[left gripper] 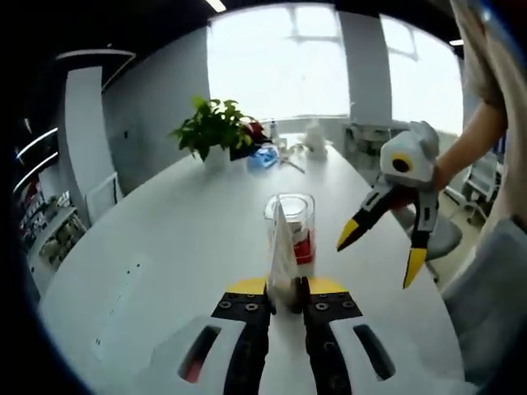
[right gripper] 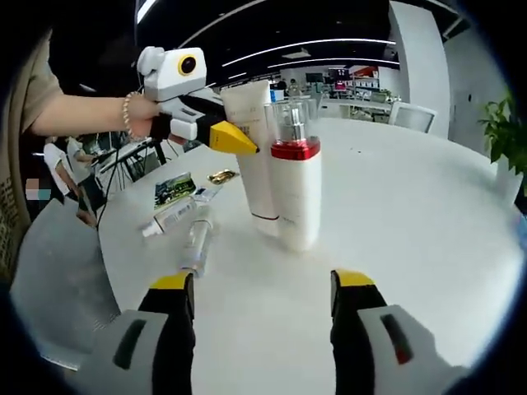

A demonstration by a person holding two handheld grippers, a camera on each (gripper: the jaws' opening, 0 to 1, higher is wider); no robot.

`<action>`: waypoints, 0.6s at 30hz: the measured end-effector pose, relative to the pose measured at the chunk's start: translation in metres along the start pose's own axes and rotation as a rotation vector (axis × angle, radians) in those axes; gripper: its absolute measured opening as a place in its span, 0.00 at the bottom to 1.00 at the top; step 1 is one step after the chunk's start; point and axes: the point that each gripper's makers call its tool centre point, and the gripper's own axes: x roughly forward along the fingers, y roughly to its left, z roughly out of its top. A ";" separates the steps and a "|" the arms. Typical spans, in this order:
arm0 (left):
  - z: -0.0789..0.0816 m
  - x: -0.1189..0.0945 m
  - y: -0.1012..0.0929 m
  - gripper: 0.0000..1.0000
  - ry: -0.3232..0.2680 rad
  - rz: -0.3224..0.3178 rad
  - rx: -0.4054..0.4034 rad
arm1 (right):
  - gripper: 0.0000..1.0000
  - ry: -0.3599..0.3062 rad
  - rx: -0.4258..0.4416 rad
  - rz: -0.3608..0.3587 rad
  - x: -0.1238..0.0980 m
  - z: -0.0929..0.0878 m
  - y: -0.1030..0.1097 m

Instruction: Arrange the skincare products in the storage area until every visible bottle or jar stands upright without overlapping.

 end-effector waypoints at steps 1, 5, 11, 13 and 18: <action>0.001 -0.001 0.001 0.11 -0.005 0.005 -0.012 | 0.68 0.001 -0.003 -0.002 0.000 0.000 0.000; 0.004 -0.004 0.005 0.21 -0.012 0.029 -0.042 | 0.68 0.000 -0.012 -0.004 -0.001 0.003 0.001; 0.003 -0.017 0.003 0.33 0.008 0.053 -0.073 | 0.69 0.000 -0.018 0.001 -0.004 0.006 0.005; 0.002 -0.023 0.002 0.36 0.012 0.075 -0.094 | 0.70 -0.004 -0.020 -0.001 -0.005 0.009 0.007; -0.007 -0.040 -0.004 0.51 0.057 0.122 -0.153 | 0.73 -0.012 -0.027 0.002 -0.008 0.016 0.015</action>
